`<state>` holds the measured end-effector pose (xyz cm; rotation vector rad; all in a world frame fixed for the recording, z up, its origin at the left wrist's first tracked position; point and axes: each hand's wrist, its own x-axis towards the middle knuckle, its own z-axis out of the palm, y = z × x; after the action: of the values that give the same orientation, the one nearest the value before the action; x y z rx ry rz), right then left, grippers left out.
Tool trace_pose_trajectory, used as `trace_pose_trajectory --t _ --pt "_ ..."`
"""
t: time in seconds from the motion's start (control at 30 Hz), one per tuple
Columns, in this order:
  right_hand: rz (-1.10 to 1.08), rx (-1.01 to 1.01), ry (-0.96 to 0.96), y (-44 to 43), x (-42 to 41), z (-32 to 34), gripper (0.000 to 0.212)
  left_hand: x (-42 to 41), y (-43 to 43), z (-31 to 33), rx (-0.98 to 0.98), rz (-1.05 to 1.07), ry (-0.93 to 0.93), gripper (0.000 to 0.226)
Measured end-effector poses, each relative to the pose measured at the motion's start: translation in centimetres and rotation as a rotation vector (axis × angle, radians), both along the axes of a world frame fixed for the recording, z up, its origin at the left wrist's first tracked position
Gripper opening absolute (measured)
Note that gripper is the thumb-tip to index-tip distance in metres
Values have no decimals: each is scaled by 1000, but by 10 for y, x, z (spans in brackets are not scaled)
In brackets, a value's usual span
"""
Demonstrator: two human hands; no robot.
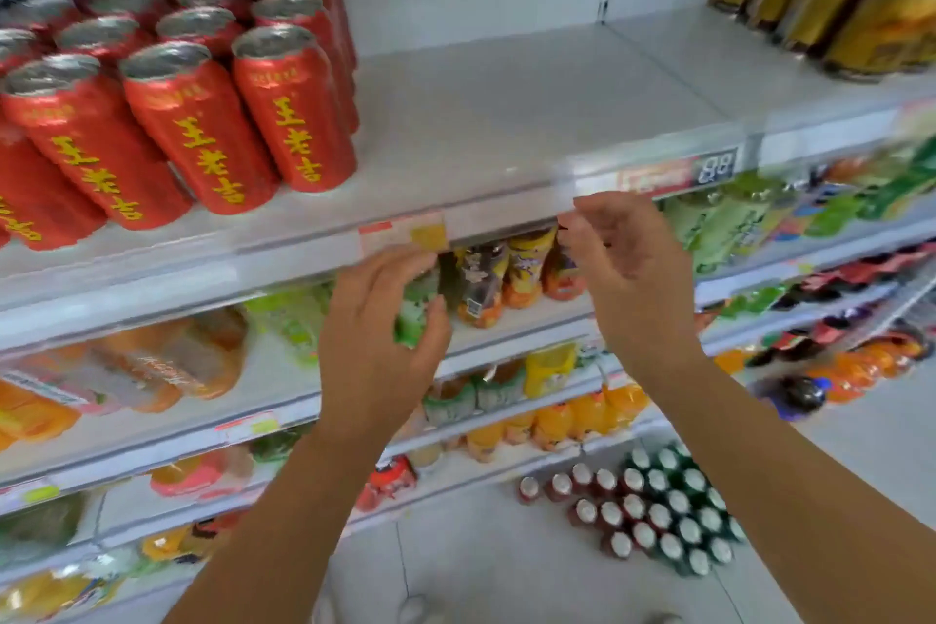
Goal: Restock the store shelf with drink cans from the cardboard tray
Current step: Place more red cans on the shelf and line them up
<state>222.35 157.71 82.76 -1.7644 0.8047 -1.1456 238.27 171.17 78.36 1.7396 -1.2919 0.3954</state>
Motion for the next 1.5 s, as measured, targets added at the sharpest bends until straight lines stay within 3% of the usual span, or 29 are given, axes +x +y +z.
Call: trace_pose_trajectory --t 0.07,0.23,0.4,0.57,0.77,0.9,1.0,1.3,1.5 --pt "-51 134 119 -15 -53 -40 13 -39 -21 -36 211 -121 176 33" --pt "-194 526 396 -53 -185 -160 13 -128 -55 -160 702 -243 397 36" --pt "-182 872 681 -74 -272 -275 28 -200 -62 -280 1164 -145 679 45" --pt "-157 1132 853 -70 -302 -418 44 -241 -72 -407 1488 -147 767 55" --pt "-209 1256 883 -48 -300 -621 49 -245 -94 -581 1549 -211 716 57" --pt "-146 1202 1022 -32 -290 -742 61 -227 -116 -703 1527 -239 628 67" --pt "-153 1129 1025 -30 -279 -807 71 -223 -130 -777 1523 -298 583 82" --pt "-161 1043 938 -42 -271 -906 89 -244 -158 -882 1343 -402 616 103" --pt "-212 930 1074 -42 -269 -915 72 -248 -173 -891 1285 -326 584 82"
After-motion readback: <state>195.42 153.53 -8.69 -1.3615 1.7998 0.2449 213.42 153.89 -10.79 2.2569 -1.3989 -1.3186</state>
